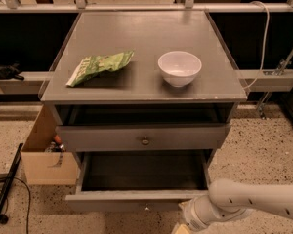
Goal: Close middle drawer
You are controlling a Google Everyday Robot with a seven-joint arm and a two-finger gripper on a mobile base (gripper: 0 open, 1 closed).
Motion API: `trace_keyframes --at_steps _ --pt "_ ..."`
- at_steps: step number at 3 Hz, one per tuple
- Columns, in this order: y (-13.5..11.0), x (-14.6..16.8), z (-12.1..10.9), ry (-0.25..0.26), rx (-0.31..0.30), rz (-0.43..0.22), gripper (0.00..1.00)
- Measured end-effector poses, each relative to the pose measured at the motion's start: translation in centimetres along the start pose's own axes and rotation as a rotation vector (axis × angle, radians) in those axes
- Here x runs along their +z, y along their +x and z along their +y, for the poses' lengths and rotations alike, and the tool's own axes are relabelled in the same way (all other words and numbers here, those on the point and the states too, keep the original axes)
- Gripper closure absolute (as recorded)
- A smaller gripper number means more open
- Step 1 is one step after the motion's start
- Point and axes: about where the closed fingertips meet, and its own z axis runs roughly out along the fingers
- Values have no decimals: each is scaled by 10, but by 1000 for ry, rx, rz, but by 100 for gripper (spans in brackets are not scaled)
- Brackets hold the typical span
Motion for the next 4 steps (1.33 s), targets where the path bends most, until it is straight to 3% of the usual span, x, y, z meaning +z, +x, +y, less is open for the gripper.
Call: trace_keyframes --at_steps 2,3,4 --pt "0 0 0 0 0 0 29" --pt "-8 -1 -6 19 -15 19 53" --pt "-13 -8 -41 76 -30 70 84"
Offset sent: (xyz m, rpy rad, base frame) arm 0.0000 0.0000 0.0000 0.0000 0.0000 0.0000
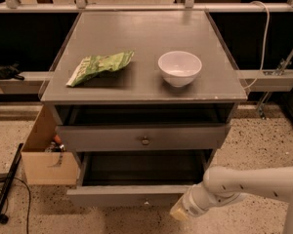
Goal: Close middle drawer
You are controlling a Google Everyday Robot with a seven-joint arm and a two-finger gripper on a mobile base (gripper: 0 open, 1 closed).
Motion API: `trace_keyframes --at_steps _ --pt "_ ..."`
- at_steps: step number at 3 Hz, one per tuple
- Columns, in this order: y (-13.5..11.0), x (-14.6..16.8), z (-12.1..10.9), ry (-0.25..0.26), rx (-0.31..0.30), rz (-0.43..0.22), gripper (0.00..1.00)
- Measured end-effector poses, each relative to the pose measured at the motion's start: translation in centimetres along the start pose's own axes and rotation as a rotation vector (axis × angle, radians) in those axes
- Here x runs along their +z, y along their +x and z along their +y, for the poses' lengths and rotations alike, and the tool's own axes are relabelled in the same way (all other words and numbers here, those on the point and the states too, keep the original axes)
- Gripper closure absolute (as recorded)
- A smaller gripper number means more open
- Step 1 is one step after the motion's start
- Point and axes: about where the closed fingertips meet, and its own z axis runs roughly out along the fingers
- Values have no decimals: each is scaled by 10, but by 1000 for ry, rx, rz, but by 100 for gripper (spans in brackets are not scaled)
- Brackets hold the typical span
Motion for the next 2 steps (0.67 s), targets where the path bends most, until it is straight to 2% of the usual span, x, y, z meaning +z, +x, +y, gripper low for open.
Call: trace_keyframes --at_steps 1,2 --pt "4 -6 -25 39 -1 26 100" --pt "17 -6 -41 51 20 19 100"
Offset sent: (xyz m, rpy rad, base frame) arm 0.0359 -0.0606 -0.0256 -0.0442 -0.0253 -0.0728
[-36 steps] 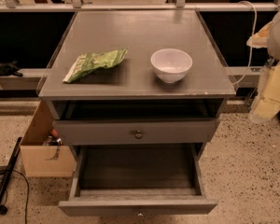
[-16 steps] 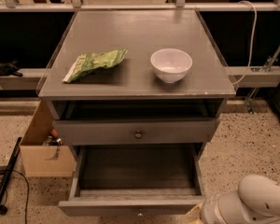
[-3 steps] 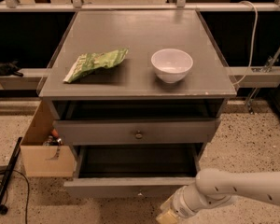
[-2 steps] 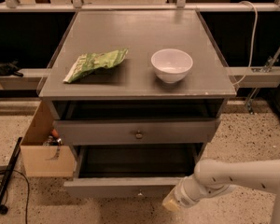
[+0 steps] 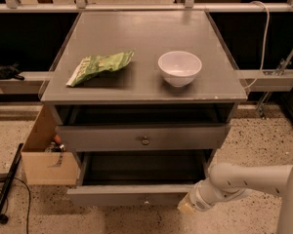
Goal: Close middle drawer
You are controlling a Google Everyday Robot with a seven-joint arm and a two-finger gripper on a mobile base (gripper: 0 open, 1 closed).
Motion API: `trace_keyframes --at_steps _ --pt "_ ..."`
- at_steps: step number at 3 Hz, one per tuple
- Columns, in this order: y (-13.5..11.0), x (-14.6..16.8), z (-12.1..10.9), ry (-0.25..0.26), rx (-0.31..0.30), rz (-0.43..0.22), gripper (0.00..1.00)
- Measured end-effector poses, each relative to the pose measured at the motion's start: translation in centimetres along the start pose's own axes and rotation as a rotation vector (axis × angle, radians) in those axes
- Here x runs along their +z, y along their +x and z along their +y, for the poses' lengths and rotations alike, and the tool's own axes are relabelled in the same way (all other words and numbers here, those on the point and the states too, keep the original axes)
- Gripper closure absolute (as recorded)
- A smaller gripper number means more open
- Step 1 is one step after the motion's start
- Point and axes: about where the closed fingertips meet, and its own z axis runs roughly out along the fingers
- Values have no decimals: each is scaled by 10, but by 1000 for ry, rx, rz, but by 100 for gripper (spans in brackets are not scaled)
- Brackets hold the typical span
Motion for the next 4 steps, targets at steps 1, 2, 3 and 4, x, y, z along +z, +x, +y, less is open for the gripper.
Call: trace_keyframes --at_steps 1,2,3,4 --pt "1 1 1 2 -4 4 77" --pt "1 2 16 2 -32 27 54" --pt "-36 -1 -1 61 -82 24 30" --pt "-60 -7 -17 110 -112 13 1"
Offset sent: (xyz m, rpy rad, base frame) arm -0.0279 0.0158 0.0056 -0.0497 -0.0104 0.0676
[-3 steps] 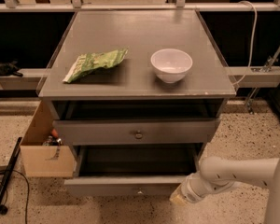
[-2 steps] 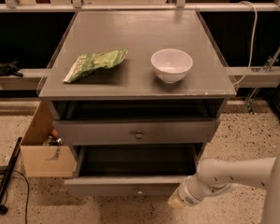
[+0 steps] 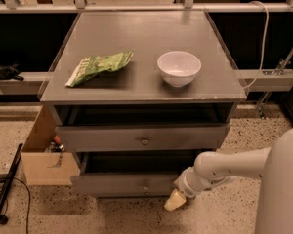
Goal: Close middle drawer
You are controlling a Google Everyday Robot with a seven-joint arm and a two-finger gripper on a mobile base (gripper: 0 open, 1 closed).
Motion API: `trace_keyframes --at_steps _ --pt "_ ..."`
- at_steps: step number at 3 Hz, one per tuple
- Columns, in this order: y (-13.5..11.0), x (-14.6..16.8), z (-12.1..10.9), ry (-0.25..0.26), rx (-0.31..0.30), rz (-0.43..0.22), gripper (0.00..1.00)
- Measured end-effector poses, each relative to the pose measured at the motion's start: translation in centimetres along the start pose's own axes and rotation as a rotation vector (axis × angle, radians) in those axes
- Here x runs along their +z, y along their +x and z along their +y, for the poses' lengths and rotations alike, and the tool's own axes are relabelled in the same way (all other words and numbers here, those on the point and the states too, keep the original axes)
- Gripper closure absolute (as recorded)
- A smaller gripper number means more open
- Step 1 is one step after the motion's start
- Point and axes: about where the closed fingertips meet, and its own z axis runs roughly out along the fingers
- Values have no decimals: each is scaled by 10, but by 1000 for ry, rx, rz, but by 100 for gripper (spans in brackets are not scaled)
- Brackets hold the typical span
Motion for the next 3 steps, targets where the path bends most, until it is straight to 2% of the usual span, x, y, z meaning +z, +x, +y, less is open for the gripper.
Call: trace_keyframes --at_steps 1,2,3 --pt "-9 -2 -9 23 -12 -8 0" --pt "-9 -7 -37 38 1 -72 0" --pt "-9 -7 -37 38 1 -72 0"
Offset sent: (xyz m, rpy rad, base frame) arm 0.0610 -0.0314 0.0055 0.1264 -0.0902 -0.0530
